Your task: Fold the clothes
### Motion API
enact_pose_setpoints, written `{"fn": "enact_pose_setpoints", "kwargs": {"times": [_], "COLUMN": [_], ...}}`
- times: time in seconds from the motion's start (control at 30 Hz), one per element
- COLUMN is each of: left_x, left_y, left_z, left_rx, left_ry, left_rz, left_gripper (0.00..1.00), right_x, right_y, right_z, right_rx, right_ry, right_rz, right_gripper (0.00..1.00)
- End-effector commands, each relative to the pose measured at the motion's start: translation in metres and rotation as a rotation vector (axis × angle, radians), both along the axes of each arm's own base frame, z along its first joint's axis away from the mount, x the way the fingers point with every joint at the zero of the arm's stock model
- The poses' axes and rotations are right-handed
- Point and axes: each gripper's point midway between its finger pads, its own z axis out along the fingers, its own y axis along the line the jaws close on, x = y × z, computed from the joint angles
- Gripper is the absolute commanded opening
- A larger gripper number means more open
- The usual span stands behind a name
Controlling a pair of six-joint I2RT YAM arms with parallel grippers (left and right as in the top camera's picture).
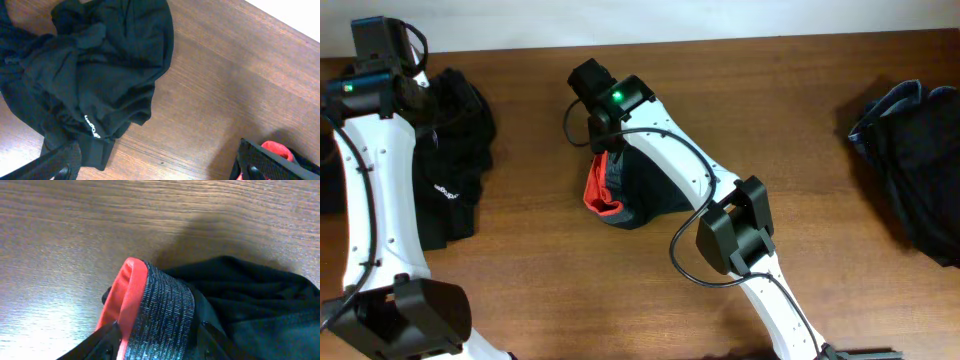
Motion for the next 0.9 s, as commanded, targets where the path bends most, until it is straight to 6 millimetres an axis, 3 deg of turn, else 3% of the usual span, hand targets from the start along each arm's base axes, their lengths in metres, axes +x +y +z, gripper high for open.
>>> {"fn": "enact_pose_setpoints", "kwargs": {"times": [0.0, 0.2, 0.43, 0.57, 0.67, 0.83, 0.87], "left_x": [0.0, 0.0, 0.0, -0.001, -0.001, -0.001, 0.0], "left_y": [0.0, -0.001, -0.002, -0.002, -0.002, -0.002, -0.002], "left_z": [0.0, 0.0, -0.001, -0.001, -0.001, -0.001, -0.001], "left_rx": [-0.003, -0.006, -0.007, -0.007, -0.007, -0.007, -0.007], "left_ry": [0.002, 0.001, 0.004, 0.004, 0.004, 0.004, 0.004], "left_rz": [-0.008, -0.011, -0.011, -0.011, -0.011, -0.011, -0.011], "left_gripper": [0.99, 0.99, 0.99, 0.99, 0.99, 0.99, 0.99], "right_x": [-0.001, 0.002, 0.002, -0.003, -0.002, 0.007, 0.008], "right_y": [0.003, 0.017, 0.02, 0.017, 0.01, -0.008, -0.011], "right_z": [-0.011, -0.01, -0.018, -0.035, -0.042, -0.03, -0.026], "right_rx": [-0.019, 0.047, 0.045, 0.015, -0.03, -0.118, -0.13], "right_ry": [0.002, -0.002, 0.005, 0.039, 0.038, -0.022, -0.031], "right_rz": [-0.005, 0.011, 0.015, 0.016, 0.006, -0.018, -0.023], "right_gripper": [0.54, 0.63, 0.62, 0.47, 0.29, 0.05, 0.04]}}
